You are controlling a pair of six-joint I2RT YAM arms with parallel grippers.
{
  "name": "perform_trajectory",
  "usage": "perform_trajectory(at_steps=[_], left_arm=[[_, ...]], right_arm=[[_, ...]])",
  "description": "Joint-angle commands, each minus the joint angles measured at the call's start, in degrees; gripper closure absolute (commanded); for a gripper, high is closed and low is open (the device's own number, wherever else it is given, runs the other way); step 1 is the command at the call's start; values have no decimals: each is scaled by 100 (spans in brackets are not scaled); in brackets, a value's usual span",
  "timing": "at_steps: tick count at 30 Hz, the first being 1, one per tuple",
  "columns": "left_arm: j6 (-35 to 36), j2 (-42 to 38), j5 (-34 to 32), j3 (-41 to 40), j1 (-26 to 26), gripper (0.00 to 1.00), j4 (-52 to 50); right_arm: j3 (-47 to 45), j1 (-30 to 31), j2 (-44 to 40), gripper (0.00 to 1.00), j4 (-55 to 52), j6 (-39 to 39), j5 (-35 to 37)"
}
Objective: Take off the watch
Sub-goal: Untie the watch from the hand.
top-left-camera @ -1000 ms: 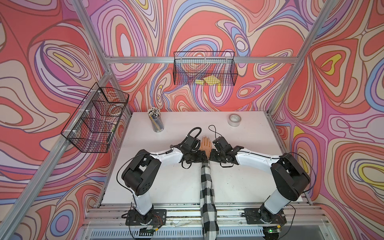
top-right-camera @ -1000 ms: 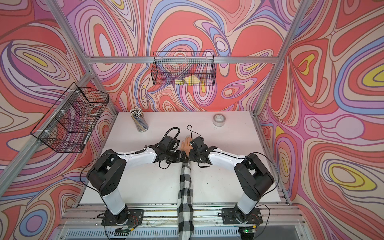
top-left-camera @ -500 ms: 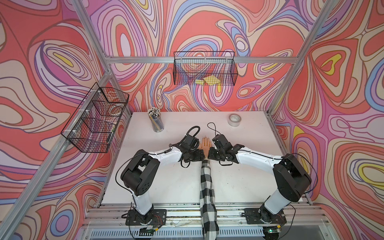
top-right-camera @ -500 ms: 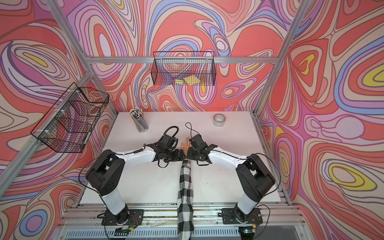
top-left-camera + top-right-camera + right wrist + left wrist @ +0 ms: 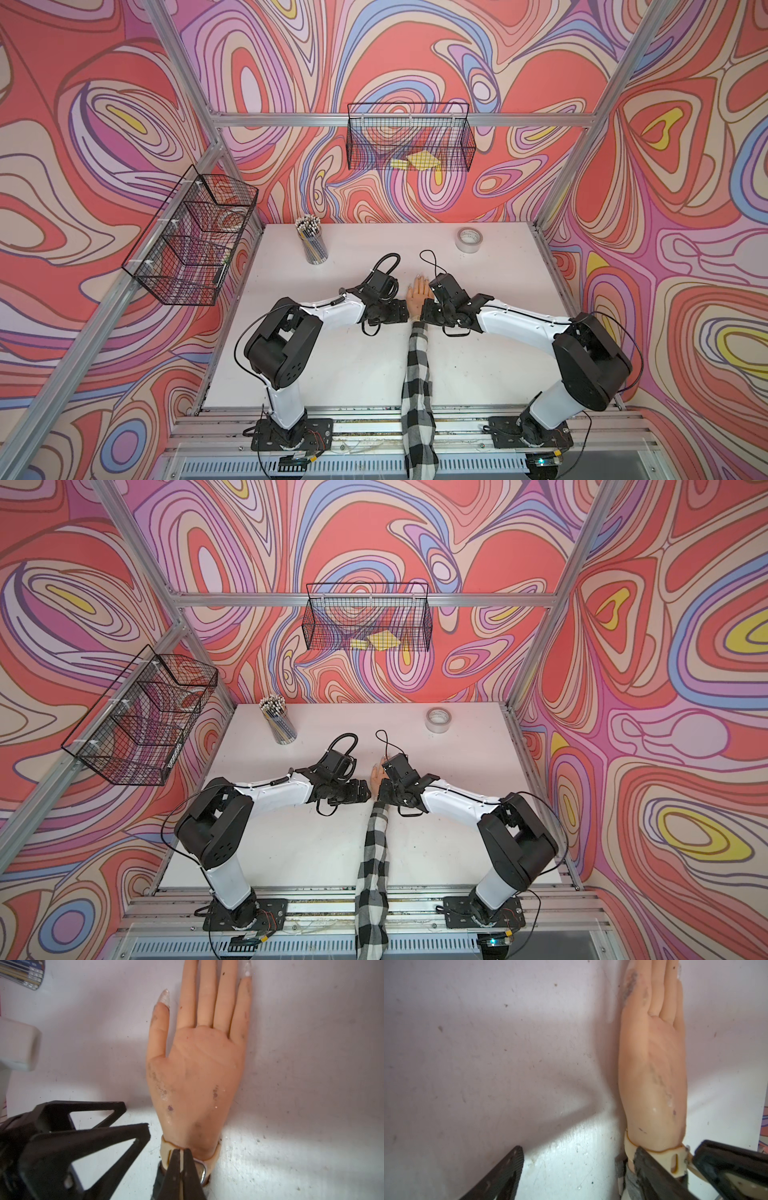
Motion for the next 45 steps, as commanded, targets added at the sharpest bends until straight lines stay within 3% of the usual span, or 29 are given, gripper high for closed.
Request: perform_trajectory(at_steps=[1, 7, 20, 30, 45], left_arm=[[-32, 89, 36, -82, 19, 15, 5], [-54, -90, 131, -77, 18, 15, 39], [-8, -552, -115, -151, 25, 15, -103], [34, -788, -315, -291, 91, 15, -177], [-168, -758, 217, -344, 167, 15, 354]], right_arm=[[-272, -12, -106, 100, 76, 168, 76], [-227, -11, -180, 100, 122, 174, -53], [1061, -12, 377, 100, 298, -50, -898], [838, -20, 571, 100, 485, 53, -864], [668, -30, 570, 100, 587, 181, -827]])
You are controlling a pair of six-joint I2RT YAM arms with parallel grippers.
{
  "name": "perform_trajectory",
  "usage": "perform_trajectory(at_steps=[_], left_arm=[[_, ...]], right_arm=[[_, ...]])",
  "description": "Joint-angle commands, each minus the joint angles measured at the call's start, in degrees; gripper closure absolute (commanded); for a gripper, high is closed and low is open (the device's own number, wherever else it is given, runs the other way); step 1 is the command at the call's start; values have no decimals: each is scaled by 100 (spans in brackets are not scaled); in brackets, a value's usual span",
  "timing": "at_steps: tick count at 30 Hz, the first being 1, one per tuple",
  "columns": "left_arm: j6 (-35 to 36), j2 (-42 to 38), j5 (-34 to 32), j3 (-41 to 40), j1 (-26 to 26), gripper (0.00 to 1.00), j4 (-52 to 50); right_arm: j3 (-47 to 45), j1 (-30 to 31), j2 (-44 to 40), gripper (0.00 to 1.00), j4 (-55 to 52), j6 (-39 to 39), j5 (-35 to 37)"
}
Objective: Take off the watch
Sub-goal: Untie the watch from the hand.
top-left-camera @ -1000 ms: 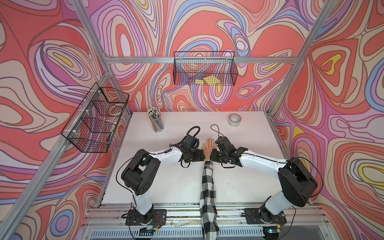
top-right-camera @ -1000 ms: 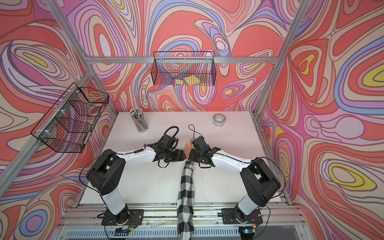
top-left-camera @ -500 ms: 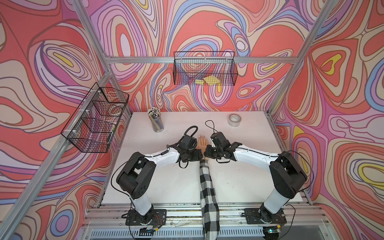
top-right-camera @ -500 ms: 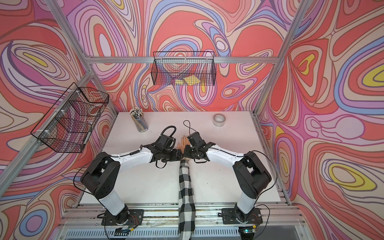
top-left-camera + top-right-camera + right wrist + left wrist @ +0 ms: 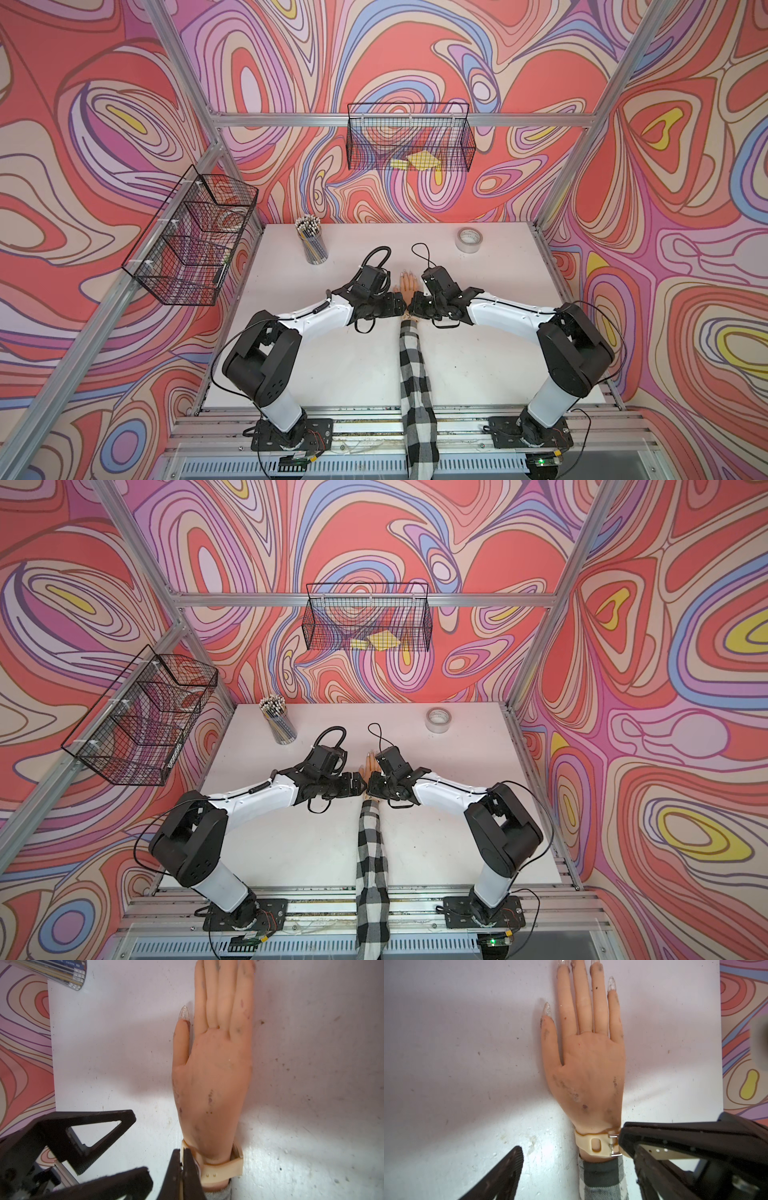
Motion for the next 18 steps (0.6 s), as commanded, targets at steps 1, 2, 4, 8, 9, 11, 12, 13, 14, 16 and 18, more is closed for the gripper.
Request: perform_trajectory(at_steps=[1, 2, 4, 8, 9, 11, 12, 13, 14, 16, 18], left_arm=[[-145, 104, 125, -114, -19, 15, 243], [-166, 121, 128, -147, -18, 15, 287], [-186, 171, 128, -195, -28, 15, 347], [-217, 227, 39, -300, -28, 15, 430], [-226, 225, 25, -332, -23, 15, 455], [-252, 213, 14, -390, -28, 15, 513], [-256, 218, 6, -412, -29, 15, 520], [-256, 226, 11, -424, -23, 15, 533], [-256, 235, 35, -426, -27, 15, 541], [-250, 253, 44, -426, -28, 15, 542], [-256, 262, 57, -421, -28, 15, 557]], right_arm=[[-29, -21, -24, 100, 182, 47, 13], [-29, -20, -28, 100, 163, 49, 22], [-40, -21, -44, 100, 132, 52, 39], [-38, -21, -64, 100, 87, 58, 96], [-37, -21, -64, 100, 84, 61, 103], [-37, -21, -64, 100, 65, 55, 105], [-29, -22, -64, 100, 65, 57, 99], [-29, -23, -64, 100, 58, 56, 107], [-12, -21, -55, 100, 58, 56, 101], [-13, -21, -50, 100, 57, 48, 103], [-11, -21, -46, 100, 52, 52, 105]])
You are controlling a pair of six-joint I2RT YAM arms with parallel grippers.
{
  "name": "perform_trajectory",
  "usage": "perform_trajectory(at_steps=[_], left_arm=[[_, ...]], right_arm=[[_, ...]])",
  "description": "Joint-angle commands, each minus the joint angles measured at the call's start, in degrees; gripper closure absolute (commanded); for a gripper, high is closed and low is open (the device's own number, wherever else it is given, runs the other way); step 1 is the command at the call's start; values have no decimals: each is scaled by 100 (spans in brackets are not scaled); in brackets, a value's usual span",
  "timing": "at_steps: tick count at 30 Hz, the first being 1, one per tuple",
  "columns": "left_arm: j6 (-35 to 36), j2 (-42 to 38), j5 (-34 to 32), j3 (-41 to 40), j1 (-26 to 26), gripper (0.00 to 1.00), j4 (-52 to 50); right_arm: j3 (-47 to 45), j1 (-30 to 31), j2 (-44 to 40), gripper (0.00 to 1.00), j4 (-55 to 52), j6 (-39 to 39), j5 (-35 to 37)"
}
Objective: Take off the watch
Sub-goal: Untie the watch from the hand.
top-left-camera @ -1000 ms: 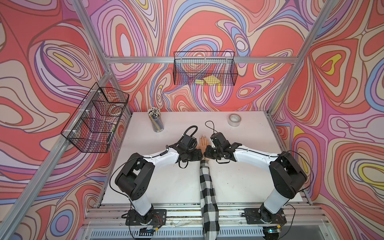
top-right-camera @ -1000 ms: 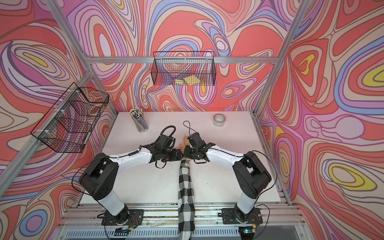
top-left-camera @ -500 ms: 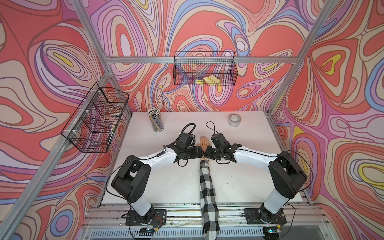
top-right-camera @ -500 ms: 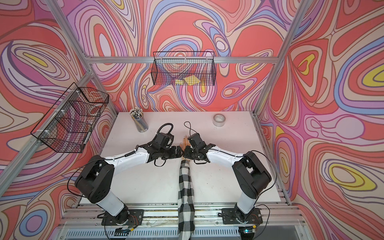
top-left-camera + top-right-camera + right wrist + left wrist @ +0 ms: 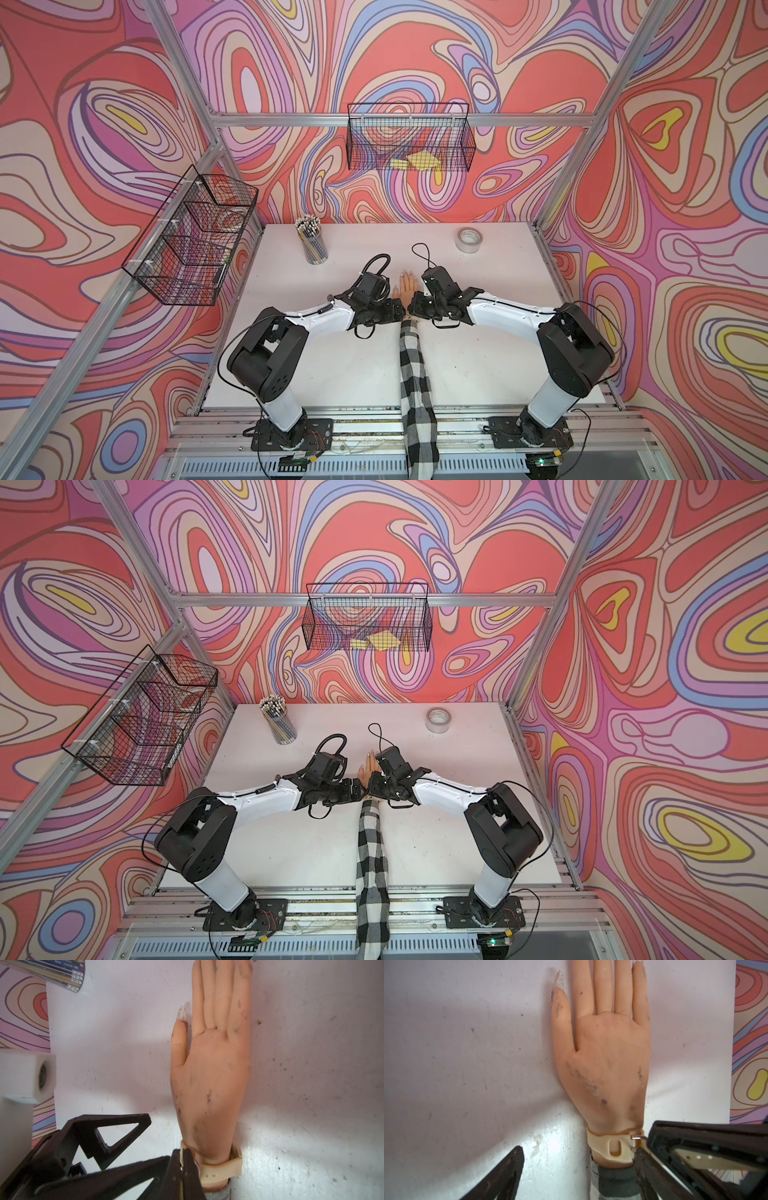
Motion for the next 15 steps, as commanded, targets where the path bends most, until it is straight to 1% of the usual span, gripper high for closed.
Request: perform_trajectory(at_steps=[1, 15], left_arm=[[-103, 71, 6, -33, -13, 15, 146], [-86, 301, 88, 3, -45, 15, 151]], right_arm=[[-6, -21, -38, 100, 73, 19, 66], [33, -21, 97, 100, 69, 77, 30]])
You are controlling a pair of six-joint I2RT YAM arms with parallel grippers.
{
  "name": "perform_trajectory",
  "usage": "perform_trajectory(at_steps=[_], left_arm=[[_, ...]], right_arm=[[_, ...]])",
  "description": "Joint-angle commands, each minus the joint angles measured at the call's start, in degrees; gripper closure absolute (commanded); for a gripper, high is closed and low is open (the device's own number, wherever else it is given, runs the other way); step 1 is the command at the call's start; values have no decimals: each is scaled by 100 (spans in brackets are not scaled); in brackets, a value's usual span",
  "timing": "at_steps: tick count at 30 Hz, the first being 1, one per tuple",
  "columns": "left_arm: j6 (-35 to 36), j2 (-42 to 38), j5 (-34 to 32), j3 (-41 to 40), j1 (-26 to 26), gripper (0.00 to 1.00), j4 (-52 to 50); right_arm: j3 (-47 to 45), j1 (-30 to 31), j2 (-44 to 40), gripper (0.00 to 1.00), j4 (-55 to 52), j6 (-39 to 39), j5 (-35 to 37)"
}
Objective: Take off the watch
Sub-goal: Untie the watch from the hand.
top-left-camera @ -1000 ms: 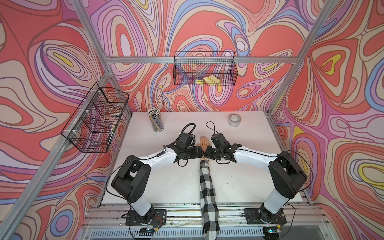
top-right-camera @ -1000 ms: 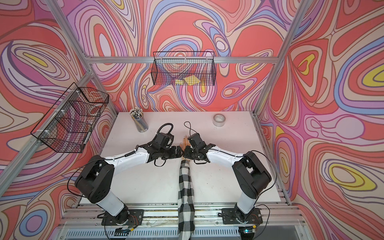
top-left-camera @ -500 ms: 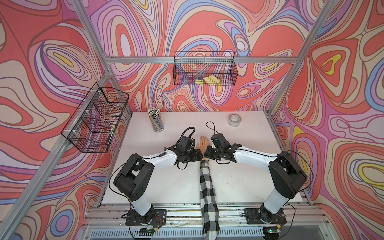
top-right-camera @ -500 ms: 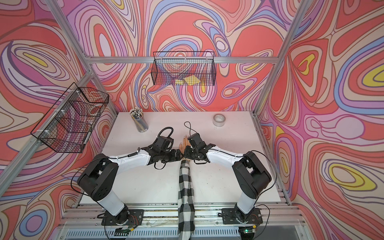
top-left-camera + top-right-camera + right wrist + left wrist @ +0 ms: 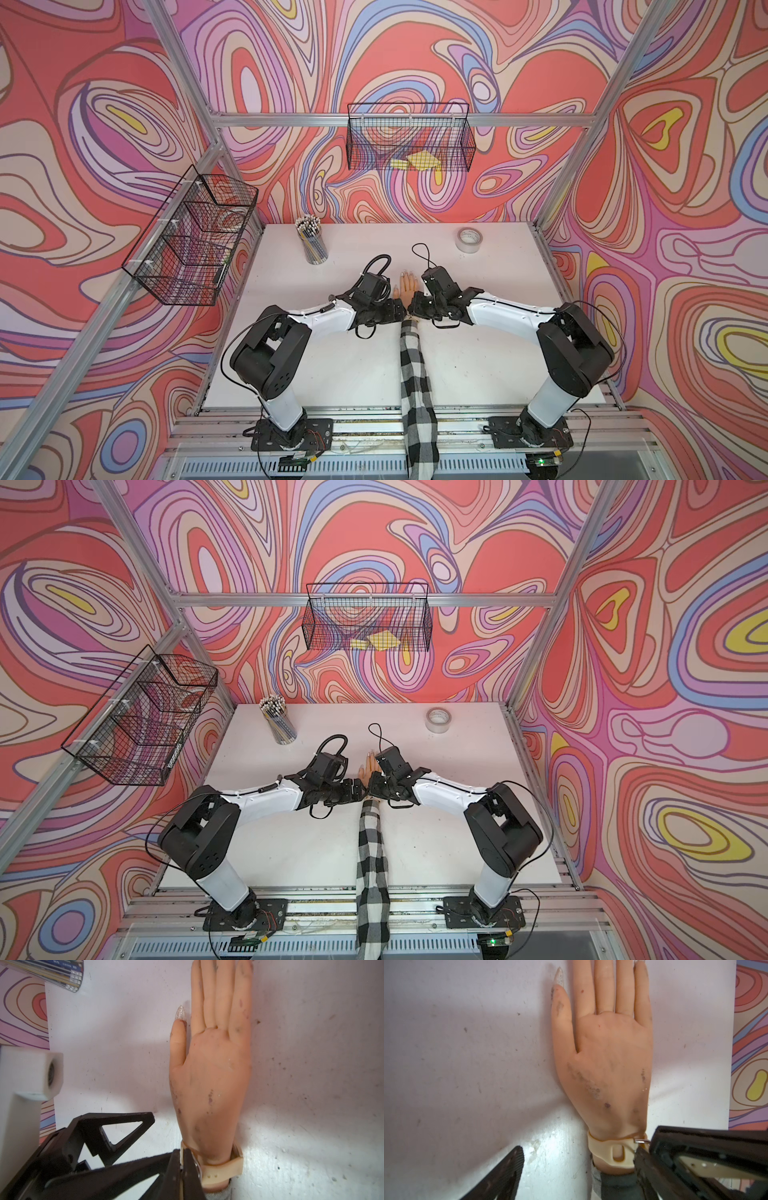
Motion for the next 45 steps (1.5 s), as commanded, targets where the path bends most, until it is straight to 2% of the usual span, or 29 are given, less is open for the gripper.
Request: perform_trajectory(at_steps=[1, 22, 23, 28, 32, 37, 41, 45], left_arm=[[-37, 186, 47, 1, -30, 15, 26], [59, 104, -296, -61, -25, 16, -236], [61, 96, -304, -59, -21, 16, -253], [61, -23, -315, -69, -21, 16, -267], [52, -123, -325, -28, -19, 16, -301], [61, -237, -281, 87, 5, 15, -357], [87, -303, -243, 218, 40, 15, -427], [139, -422, -294, 299, 138, 14, -532]], right_arm=[[25, -21, 56, 100, 65, 58, 40], [69, -55, -145, 100, -156, 5, 276], [62, -68, -156, 99, -159, 11, 266], [94, -96, -370, 75, -214, -9, 245], [87, -150, -738, 66, -349, -42, 273], [-263, -231, -1329, 62, -428, 55, 410], [-823, -265, -1638, 42, -13, 222, 284], [-1322, -268, -1592, 37, 665, 400, -191]])
